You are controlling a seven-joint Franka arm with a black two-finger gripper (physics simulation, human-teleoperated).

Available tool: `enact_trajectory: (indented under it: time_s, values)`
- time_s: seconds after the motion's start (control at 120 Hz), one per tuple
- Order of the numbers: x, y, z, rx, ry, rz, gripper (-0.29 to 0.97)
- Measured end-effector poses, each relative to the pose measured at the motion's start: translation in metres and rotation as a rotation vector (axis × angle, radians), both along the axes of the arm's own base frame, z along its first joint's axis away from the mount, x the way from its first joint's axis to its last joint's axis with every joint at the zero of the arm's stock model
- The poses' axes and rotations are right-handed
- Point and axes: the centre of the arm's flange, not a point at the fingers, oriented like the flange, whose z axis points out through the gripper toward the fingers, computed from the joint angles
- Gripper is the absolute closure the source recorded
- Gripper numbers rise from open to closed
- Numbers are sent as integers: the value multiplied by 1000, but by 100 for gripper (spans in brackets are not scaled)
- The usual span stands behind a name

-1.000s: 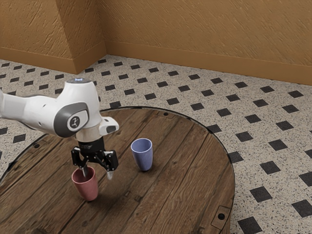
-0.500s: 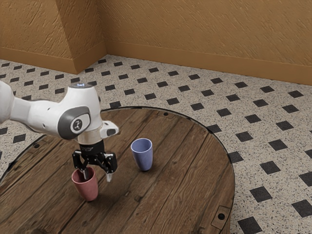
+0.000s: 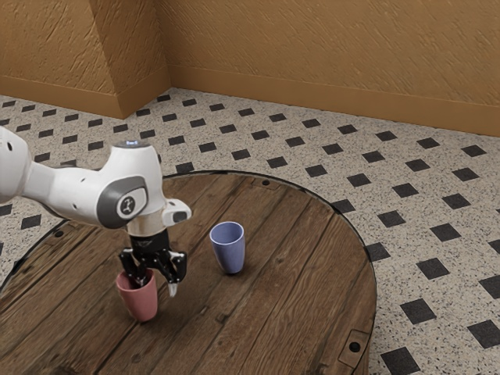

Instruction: Place the left cup onto the right cup

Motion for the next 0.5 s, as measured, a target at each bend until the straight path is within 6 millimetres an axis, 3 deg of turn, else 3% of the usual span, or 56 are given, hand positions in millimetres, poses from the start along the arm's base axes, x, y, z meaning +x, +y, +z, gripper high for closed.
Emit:
enact_trajectory:
  time_s: [0.325,0.5]
  values:
    - [3,3,3,2,-9,17,64]
    - [4,3,4,20,-13,16,75]
